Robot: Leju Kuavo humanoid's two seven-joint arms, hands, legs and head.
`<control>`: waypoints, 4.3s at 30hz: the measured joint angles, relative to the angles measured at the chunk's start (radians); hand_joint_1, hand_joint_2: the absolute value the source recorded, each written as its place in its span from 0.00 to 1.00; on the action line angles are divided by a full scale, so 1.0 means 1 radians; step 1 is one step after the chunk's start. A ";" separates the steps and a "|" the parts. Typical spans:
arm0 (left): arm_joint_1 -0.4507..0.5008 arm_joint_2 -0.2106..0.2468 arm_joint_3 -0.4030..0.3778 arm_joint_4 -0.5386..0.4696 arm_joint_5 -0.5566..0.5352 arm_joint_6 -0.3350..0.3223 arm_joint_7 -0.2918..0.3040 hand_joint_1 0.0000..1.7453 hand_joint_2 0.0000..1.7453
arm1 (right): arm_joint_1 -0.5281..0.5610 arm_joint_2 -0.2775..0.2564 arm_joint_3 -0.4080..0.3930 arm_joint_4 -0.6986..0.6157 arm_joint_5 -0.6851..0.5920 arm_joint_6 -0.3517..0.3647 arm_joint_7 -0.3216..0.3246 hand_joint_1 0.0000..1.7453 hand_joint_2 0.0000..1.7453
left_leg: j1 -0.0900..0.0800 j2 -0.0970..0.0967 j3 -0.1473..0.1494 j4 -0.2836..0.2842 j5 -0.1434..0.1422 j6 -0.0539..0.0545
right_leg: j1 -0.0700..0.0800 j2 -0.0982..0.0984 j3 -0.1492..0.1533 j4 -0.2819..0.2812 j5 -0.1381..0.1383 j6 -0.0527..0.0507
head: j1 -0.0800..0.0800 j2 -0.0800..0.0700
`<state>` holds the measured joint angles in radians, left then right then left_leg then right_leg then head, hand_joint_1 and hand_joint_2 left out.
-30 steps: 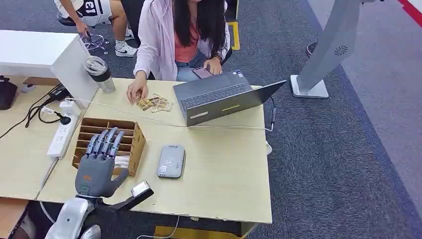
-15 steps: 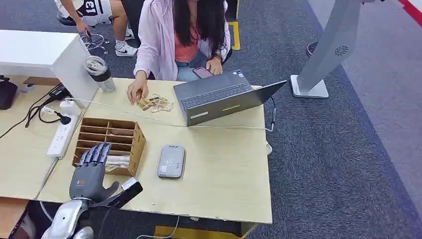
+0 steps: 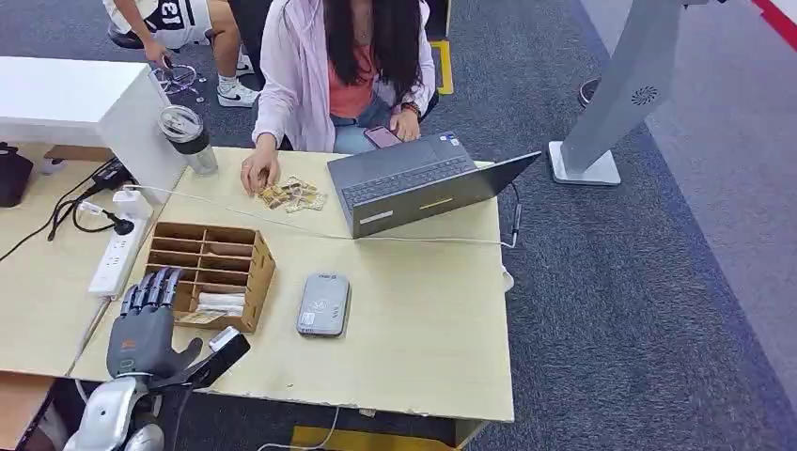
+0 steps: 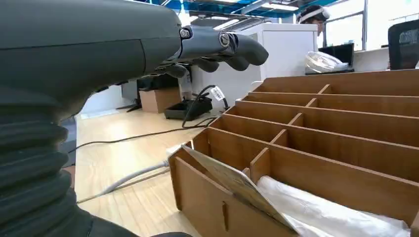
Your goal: Pass the card to the sensor for recognition and then transmit it.
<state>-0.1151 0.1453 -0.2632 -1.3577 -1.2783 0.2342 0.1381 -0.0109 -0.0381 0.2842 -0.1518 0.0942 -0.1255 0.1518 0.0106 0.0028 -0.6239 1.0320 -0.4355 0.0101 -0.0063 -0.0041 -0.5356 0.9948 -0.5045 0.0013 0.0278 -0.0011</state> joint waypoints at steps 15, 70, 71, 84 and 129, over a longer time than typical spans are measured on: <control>-0.008 -0.020 0.010 0.015 -0.021 0.016 -0.019 0.00 1.00 | -0.001 0.000 0.005 0.000 0.008 0.001 0.000 0.00 1.00 | 0.000 0.000 0.000 0.000 0.000 0.000 | 0.000 0.000 0.000 0.000 0.000 0.000 | 0.000 0.000; -0.074 -0.052 0.010 0.111 0.016 0.016 -0.054 1.00 1.00 | -0.003 -0.003 0.008 0.000 0.009 0.015 -0.009 0.00 0.00 | 0.000 0.000 0.000 0.000 0.000 0.000 | 0.000 0.000 0.000 0.000 0.000 0.000 | 0.000 0.000; -0.077 -0.052 0.010 0.111 0.016 0.016 -0.054 1.00 1.00 | -0.003 -0.003 0.008 0.000 0.009 0.015 -0.009 0.00 0.00 | 0.000 0.000 0.000 0.000 0.000 0.000 | 0.000 0.000 0.000 0.000 0.000 0.000 | 0.000 0.000; -0.082 -0.052 0.010 0.115 0.016 0.016 -0.054 1.00 1.00 | -0.004 -0.004 0.013 0.000 0.009 0.015 -0.009 0.00 0.00 | 0.000 0.000 0.000 0.000 0.000 0.000 | 0.000 0.000 0.000 0.000 0.000 0.000 | 0.000 0.000; -0.779 0.054 0.026 0.552 -0.029 0.132 -0.121 1.00 1.00 | -0.028 -0.006 0.051 0.000 0.044 0.034 -0.029 0.00 0.00 | 0.002 -0.002 -0.010 -0.001 0.014 -0.002 | 0.003 -0.002 -0.011 0.001 0.012 -0.002 | -0.001 0.000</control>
<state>-0.8937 0.1991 -0.2373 -0.8053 -1.3073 0.3666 0.0175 -0.0394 -0.0439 0.3353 -0.1518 0.1385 -0.0912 0.1228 0.0123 0.0011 -0.6341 1.0312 -0.4216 0.0085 -0.0038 -0.0064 -0.5468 0.9963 -0.4922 -0.0009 0.0271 -0.0011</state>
